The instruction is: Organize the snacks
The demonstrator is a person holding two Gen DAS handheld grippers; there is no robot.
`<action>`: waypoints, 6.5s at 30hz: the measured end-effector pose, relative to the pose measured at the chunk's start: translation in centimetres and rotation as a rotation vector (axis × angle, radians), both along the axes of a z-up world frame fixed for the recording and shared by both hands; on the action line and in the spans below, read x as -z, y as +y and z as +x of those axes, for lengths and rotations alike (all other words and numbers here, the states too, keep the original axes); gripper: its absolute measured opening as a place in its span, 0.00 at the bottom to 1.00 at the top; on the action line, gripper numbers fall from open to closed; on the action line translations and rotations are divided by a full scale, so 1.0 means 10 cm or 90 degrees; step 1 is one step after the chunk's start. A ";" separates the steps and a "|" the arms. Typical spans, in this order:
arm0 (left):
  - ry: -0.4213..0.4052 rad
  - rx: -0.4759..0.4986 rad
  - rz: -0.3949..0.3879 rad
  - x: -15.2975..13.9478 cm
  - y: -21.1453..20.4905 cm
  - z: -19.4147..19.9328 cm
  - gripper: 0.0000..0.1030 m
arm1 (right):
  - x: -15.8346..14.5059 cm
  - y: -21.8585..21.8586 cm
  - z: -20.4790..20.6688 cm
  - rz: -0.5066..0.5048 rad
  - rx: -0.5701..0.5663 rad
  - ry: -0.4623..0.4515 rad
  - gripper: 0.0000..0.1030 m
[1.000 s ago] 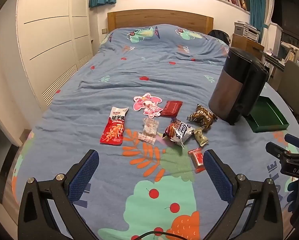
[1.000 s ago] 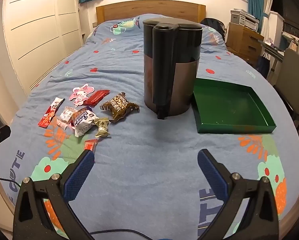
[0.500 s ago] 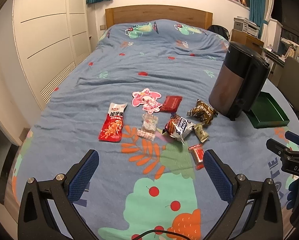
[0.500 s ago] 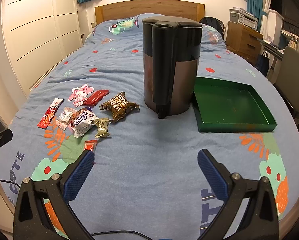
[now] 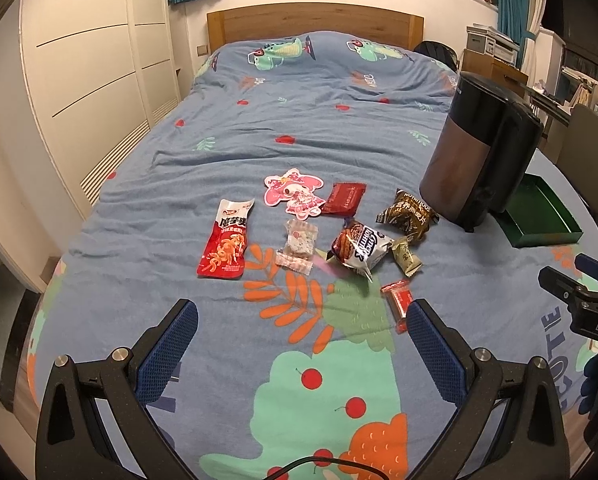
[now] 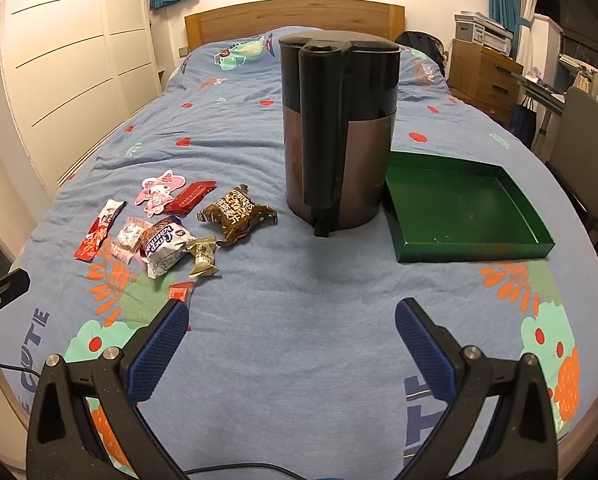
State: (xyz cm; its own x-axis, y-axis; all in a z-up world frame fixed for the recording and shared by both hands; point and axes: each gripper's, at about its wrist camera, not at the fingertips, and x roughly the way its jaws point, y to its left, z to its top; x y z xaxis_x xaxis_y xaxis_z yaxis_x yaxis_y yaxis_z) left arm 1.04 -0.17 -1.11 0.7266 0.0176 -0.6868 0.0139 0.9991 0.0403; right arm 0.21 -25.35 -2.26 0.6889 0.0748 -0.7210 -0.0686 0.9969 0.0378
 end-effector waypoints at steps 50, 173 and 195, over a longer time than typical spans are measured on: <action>0.022 0.010 0.066 0.12 -0.12 0.09 0.99 | 0.08 0.14 0.08 -0.007 -0.005 -0.006 1.00; 0.142 0.024 -0.191 -0.28 -0.16 0.20 0.27 | 0.26 -0.01 -0.03 0.153 -0.109 0.089 0.90; 0.136 0.272 -0.179 -0.84 -2.20 0.18 0.27 | 0.02 -1.75 -0.02 0.127 0.066 0.018 0.90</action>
State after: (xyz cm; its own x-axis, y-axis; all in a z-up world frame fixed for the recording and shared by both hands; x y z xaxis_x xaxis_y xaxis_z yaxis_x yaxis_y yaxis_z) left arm 2.81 -22.13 7.33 0.4725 -0.4537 -0.7556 0.3994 0.8745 -0.2753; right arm -0.01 -42.80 -2.42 0.6800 0.1479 -0.7182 0.0372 0.9712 0.2352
